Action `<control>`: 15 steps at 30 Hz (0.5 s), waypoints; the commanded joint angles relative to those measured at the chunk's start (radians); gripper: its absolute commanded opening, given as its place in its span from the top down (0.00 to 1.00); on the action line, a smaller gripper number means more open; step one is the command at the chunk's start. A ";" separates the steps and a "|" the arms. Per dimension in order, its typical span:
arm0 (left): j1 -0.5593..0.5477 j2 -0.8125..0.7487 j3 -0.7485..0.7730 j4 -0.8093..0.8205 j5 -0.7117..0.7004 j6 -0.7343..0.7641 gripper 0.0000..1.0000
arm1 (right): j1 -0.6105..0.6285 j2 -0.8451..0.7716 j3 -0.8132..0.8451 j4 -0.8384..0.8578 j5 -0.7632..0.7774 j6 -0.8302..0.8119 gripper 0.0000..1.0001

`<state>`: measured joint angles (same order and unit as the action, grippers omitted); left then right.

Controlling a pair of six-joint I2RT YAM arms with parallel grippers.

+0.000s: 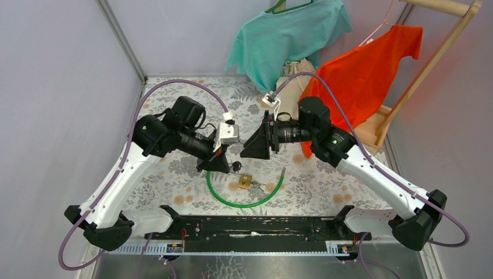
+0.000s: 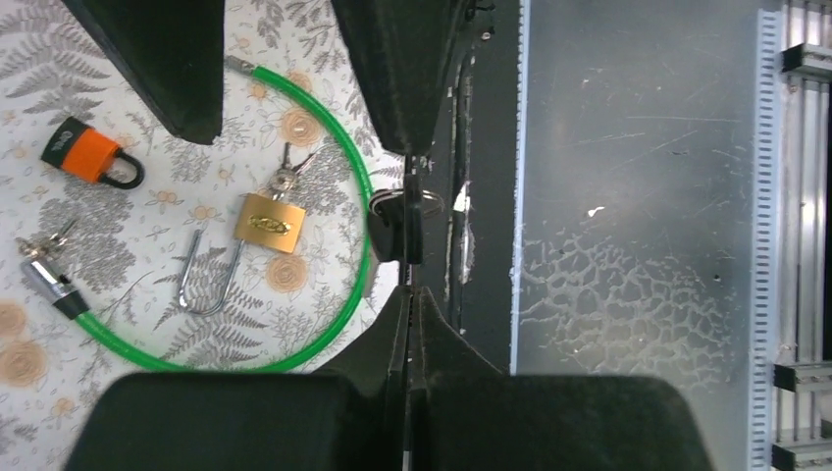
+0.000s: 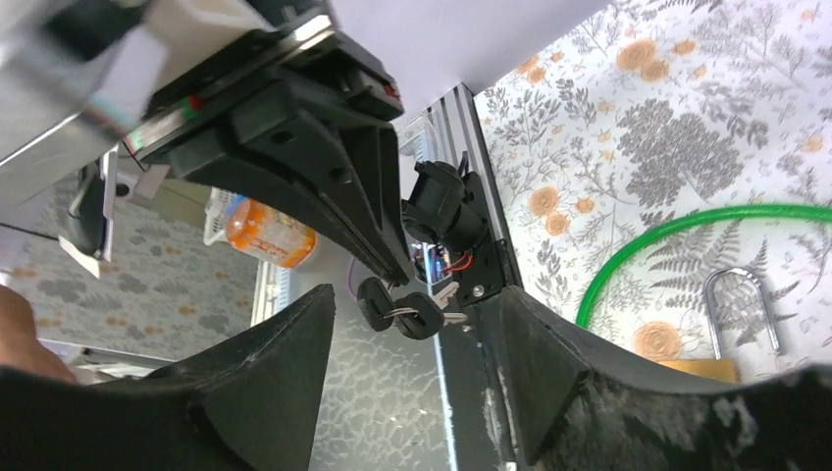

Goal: Unlock with the key

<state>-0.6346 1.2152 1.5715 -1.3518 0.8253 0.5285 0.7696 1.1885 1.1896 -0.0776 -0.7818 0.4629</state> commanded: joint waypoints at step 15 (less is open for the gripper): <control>-0.105 -0.511 -0.520 0.912 -0.655 0.783 1.00 | -0.004 0.143 0.002 0.228 0.025 0.452 0.32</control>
<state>-0.7307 0.8143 1.2072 -0.8097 0.2604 0.9928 0.7692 1.3144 1.1709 0.0410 -0.7448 0.8345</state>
